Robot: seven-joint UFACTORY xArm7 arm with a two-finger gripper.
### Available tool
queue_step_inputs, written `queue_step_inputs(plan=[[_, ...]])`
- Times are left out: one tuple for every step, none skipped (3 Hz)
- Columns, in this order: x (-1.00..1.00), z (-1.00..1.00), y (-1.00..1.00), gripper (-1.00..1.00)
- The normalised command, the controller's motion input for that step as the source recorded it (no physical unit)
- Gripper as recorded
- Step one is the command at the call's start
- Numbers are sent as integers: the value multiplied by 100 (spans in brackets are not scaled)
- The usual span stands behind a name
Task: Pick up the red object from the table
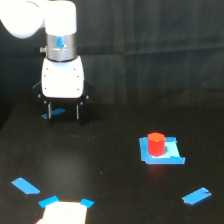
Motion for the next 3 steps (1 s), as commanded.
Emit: queue_step_inputs(plan=[[-100, -26, 36, -93], [100, -33, -13, -100], [100, -6, 63, -100]])
